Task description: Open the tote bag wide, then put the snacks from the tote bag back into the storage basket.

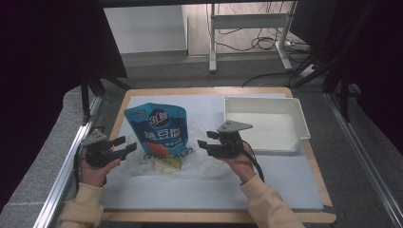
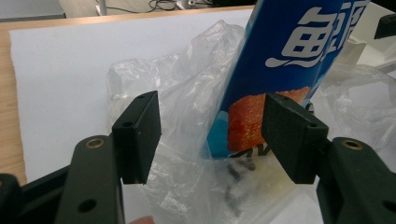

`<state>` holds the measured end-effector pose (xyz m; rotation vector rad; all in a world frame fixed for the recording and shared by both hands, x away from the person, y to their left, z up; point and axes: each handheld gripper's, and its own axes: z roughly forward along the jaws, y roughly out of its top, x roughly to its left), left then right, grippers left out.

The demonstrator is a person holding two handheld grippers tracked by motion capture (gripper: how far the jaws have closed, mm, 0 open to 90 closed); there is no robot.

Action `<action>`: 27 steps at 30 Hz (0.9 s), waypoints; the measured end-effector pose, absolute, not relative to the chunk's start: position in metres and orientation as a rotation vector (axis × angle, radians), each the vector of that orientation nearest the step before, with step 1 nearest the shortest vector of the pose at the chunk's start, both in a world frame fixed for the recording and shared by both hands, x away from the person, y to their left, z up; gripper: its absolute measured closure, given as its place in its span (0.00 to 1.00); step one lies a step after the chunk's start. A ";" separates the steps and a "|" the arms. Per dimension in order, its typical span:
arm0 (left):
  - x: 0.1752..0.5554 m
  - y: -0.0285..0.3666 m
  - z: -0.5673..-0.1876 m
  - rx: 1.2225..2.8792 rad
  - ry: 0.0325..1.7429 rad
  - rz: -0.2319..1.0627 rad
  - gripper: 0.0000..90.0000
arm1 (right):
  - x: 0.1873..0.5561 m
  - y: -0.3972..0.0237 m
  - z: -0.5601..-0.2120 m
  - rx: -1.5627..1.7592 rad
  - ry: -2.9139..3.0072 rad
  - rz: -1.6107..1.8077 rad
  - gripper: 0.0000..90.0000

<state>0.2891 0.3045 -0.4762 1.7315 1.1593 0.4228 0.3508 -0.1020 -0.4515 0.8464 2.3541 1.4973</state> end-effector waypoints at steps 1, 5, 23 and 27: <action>0.289 0.304 -0.476 1.732 1.159 0.420 0.42 | 0.351 -0.102 -0.451 0.847 2.356 1.495 0.50; 0.290 0.304 -0.477 1.734 1.159 0.413 0.42 | 0.354 -0.102 -0.448 0.844 2.357 1.500 0.49; 0.289 0.302 -0.479 1.742 1.171 0.418 0.42 | 0.360 -0.097 -0.428 0.826 2.297 1.549 0.46; 0.291 0.301 -0.478 1.748 1.164 0.417 0.42 | 0.361 -0.091 -0.423 0.802 2.294 1.555 0.46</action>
